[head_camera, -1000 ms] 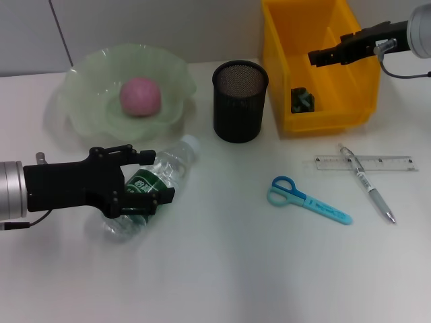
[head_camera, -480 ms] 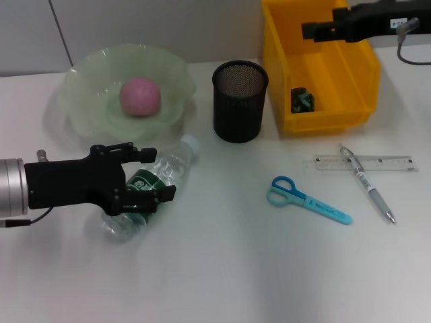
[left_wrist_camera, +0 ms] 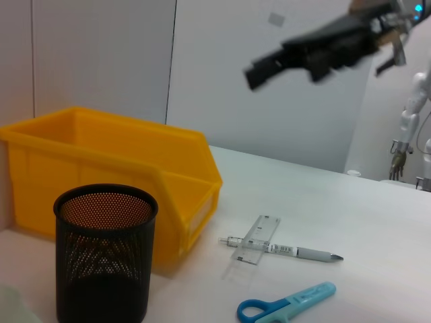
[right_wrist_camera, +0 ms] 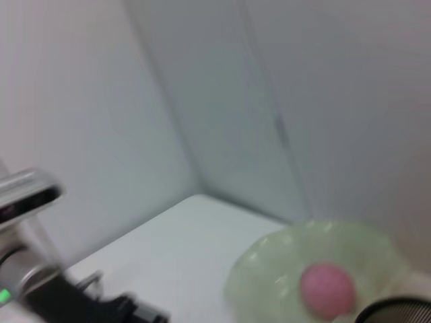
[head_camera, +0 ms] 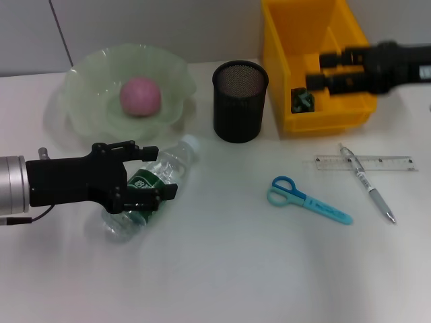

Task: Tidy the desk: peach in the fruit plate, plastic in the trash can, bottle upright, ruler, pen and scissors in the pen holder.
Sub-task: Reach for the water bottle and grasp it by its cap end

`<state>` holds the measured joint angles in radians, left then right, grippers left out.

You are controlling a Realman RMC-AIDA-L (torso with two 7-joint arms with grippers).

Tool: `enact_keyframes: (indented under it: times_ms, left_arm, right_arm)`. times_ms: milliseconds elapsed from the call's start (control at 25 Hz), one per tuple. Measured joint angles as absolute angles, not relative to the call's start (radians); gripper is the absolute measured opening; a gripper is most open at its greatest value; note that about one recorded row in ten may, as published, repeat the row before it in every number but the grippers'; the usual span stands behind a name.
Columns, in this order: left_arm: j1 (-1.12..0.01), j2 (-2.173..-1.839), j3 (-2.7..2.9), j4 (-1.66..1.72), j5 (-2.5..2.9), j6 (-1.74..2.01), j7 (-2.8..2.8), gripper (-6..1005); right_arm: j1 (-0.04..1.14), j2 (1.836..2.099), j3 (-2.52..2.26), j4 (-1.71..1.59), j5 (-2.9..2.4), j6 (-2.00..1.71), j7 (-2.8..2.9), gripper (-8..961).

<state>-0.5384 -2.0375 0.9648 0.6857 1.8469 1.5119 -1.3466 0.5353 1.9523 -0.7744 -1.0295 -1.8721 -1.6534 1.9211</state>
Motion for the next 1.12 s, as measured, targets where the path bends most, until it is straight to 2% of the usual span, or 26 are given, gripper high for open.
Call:
enact_keyframes:
  times_ms: [80, 240, 400, 480, 520, 560, 720, 920, 1120]
  left_arm:
    - [-0.539, -2.037, 0.965, 0.686, 1.847, 1.513, -1.348, 834]
    - [-0.540, -2.036, 0.965, 0.686, 1.849, 1.510, -1.359, 834]
    - [-0.542, -2.026, 0.965, 0.686, 1.855, 1.508, -1.399, 834]
    - [-0.543, -2.024, 0.965, 0.686, 1.855, 1.507, -1.411, 834]
    - [-0.544, -2.023, 0.966, 0.686, 1.855, 1.506, -1.417, 834]
    - [-0.546, -2.023, 0.968, 0.686, 1.856, 1.504, -1.422, 834]
    - [-0.556, -2.022, 0.974, 0.686, 1.869, 1.497, -1.447, 834]
    - [-0.570, -2.023, 0.974, 0.703, 1.905, 1.495, -1.475, 835]
    - [-0.578, -2.040, 0.975, 0.747, 1.928, 1.489, -1.506, 835]
  right_arm:
    - [0.531, 1.933, -0.769, -0.966, -1.874, -1.698, 1.855, 792]
    - [0.502, 1.926, -0.778, -0.904, -1.890, -1.751, 1.711, 792]
    - [0.477, 1.952, -0.782, -0.869, -1.960, -1.779, 1.564, 792]
    - [0.470, 1.976, -0.775, -0.856, -2.016, -1.766, 1.507, 792]
    - [0.456, 2.001, -0.771, -0.849, -2.054, -1.745, 1.441, 792]
    - [0.456, 2.001, -0.771, -0.849, -2.054, -1.745, 1.441, 792]
    - [0.417, 2.044, -0.772, -0.852, -2.083, -1.689, 1.330, 792]
    - [0.409, 2.051, -0.768, -0.829, -2.085, -1.674, 1.290, 792]
    - [0.408, 2.052, -0.767, -0.816, -2.083, -1.668, 1.285, 792]
